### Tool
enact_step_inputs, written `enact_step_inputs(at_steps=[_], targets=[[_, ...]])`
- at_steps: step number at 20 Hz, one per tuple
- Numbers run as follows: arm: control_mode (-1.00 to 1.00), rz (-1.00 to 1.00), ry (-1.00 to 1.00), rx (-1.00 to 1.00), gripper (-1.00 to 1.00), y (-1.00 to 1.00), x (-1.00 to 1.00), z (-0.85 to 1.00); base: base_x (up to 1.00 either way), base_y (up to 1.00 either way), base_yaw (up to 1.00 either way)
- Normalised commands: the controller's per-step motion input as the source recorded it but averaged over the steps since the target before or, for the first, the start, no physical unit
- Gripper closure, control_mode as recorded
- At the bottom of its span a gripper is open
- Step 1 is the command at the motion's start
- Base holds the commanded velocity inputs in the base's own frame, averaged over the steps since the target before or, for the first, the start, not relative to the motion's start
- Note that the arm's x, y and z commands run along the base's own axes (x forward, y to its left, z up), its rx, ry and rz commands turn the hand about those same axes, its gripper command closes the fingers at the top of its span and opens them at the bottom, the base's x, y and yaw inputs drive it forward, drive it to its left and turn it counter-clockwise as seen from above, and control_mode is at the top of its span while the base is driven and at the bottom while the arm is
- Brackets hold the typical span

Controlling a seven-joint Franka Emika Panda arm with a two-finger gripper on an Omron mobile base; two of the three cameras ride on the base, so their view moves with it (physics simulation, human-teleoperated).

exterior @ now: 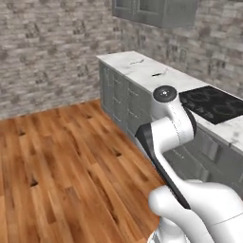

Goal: Organize the utensils by type. Pick up the wooden spoons from the counter and place them in the open cabinet. Then pick up the metallic utensils from the counter and place them in the open drawer.

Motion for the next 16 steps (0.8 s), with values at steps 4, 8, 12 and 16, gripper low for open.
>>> enact_step_inputs(at_steps=[4, 8, 12, 16], targets=[[1.0, 0.0, 0.0, 0.0, -1.0, 0.0, 0.0, 0.0, 1.0, 0.24, -0.08], [1.0, 0.0, 0.0, 0.0, -1.0, 0.0, 0.0, 0.0, 1.0, 0.28, -0.19], [1.0, 0.0, 0.0, 0.0, -1.0, 0.0, 0.0, 0.0, 1.0, 0.32, -0.22], [1.0, 0.0, 0.0, 0.0, -1.0, 0.0, 0.0, 0.0, 1.0, 0.33, -0.26]])
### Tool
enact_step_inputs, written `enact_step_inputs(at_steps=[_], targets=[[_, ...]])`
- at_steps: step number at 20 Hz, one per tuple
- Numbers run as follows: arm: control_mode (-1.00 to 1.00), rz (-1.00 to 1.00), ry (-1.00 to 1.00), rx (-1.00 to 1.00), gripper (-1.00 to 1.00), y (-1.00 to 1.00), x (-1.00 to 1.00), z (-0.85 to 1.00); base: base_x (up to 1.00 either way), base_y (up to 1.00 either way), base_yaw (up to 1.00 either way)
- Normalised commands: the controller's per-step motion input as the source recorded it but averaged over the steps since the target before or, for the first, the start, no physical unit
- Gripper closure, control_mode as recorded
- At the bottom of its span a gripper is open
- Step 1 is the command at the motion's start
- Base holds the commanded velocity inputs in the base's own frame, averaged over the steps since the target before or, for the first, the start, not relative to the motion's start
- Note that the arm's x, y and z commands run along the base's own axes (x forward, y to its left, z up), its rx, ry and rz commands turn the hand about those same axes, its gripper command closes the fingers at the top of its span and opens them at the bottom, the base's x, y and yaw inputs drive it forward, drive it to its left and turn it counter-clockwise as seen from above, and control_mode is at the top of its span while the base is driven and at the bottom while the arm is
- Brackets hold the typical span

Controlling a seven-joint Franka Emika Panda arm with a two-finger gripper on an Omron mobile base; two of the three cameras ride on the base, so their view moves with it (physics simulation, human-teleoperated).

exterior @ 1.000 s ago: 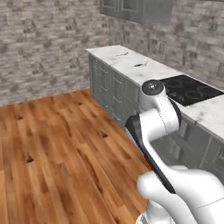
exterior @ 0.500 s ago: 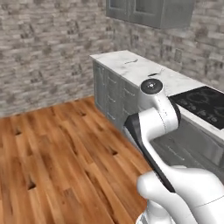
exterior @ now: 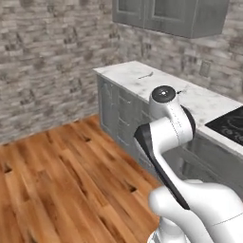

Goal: Organize the utensils by type. Pick up the wooden spoons from the counter and place them in the open cabinet. Then pick up the metallic utensils from the counter and place them in the open drawer.

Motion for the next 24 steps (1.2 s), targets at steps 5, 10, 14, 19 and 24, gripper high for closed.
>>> enact_step_inputs(at_steps=[5, 10, 14, 19, 24], targets=[[1.0, 0.0, 0.0, 0.0, -1.0, 0.0, 0.0, 0.0, 1.0, 0.35, -0.35], [1.0, 0.0, 0.0, 0.0, -1.0, 0.0, 0.0, 0.0, 0.97, 0.32, -0.42], [1.0, 0.0, 0.0, 0.0, -1.0, 0.0, 0.0, 0.0, 0.84, 0.38, -0.59], [1.0, 0.0, 0.0, 0.0, -1.0, 0.0, 0.0, 0.0, 0.74, 0.46, -0.71], [1.0, 0.0, 0.0, 0.0, -1.0, 0.0, 0.0, 0.0, 0.73, 0.48, -0.7]])
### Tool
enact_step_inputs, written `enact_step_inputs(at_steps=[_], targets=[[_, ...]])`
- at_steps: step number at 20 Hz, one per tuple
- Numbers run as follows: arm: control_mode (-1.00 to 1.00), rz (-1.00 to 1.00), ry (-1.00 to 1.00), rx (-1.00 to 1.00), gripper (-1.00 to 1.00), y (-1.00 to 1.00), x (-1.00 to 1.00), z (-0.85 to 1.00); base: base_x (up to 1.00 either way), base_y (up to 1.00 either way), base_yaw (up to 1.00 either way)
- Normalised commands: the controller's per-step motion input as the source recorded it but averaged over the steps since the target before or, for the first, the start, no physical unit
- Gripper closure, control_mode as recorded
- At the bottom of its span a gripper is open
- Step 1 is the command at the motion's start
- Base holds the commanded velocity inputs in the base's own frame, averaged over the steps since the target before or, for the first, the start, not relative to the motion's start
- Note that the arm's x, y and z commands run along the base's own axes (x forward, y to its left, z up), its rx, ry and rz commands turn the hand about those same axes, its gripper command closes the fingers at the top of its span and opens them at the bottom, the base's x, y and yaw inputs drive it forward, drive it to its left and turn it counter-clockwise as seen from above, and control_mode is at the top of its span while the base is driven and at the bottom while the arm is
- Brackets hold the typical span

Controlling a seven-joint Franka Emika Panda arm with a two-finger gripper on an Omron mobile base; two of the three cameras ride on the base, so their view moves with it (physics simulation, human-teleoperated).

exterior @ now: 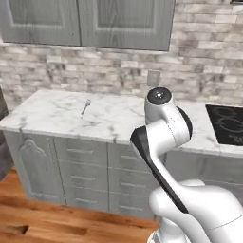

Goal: Organize the utensils by type. Pick up the wooden spoons from the counter and place them in the open cabinet. Then pick up the metallic utensils from the counter and place them in the open drawer.

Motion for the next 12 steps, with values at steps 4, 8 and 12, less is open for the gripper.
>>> enact_step_inputs(at_steps=[4, 8, 12], targets=[[1.0, 0.0, 0.0, 0.0, -1.0, 0.0, 0.0, 0.0, 0.71, 0.51, -0.68], [1.0, 0.0, 0.0, 0.0, -1.0, 0.0, 0.0, 0.0, 0.68, 0.54, -0.65], [1.0, 0.0, 0.0, 0.0, -1.0, 0.0, 0.0, 0.0, 0.42, 0.22, -0.44]])
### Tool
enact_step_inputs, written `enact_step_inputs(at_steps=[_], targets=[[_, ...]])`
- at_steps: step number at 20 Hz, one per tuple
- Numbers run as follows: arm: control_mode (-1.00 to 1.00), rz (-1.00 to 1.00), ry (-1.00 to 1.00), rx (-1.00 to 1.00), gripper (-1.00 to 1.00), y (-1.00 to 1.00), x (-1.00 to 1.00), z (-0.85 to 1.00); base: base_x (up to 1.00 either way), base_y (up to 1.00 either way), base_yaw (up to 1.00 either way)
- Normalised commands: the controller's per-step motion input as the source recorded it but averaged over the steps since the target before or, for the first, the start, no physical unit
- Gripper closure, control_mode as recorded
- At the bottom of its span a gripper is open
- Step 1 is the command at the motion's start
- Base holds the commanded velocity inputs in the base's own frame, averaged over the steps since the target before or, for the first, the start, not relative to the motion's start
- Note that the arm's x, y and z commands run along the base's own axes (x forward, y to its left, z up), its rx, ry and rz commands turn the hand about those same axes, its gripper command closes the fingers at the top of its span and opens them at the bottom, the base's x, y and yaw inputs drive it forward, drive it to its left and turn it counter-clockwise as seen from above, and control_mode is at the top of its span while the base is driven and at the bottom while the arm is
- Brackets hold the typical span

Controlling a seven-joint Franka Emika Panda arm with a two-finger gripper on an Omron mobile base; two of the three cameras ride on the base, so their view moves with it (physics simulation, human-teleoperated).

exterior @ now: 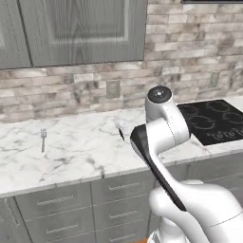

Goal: Organize the utensils by type. Pick up the wooden spoons from the counter and place them in the open cabinet. Then pick up the metallic utensils from the counter and place them in the open drawer.

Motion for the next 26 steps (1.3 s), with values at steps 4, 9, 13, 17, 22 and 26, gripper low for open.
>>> enact_step_inputs(at_steps=[4, 9, 13, 17, 22, 26], targets=[[1.0, 0.0, 0.0, 0.0, -1.0, 0.0, 0.0, 0.0, 0.25, 0.3, -0.41], [1.0, 0.0, 0.0, 0.0, -1.0, 0.0, 0.0, 0.0, 0.31, 0.48, -0.31], [1.0, 0.0, 0.0, 0.0, -1.0, 0.0, 0.0, 0.0, 0.73, 0.35, -0.12], [1.0, 0.0, 0.0, 0.0, -1.0, 0.0, 0.0, 0.0, 0.55, 0.24, 0.02], [1.0, 0.0, 0.0, 0.0, -1.0, 0.0, 0.0, 0.0, 0.23, 0.15, 0.11], [-1.0, 0.0, 0.02, 0.01, -1.0, 0.0, 0.0, -0.05, 0.01, 0.04, 0.0]])
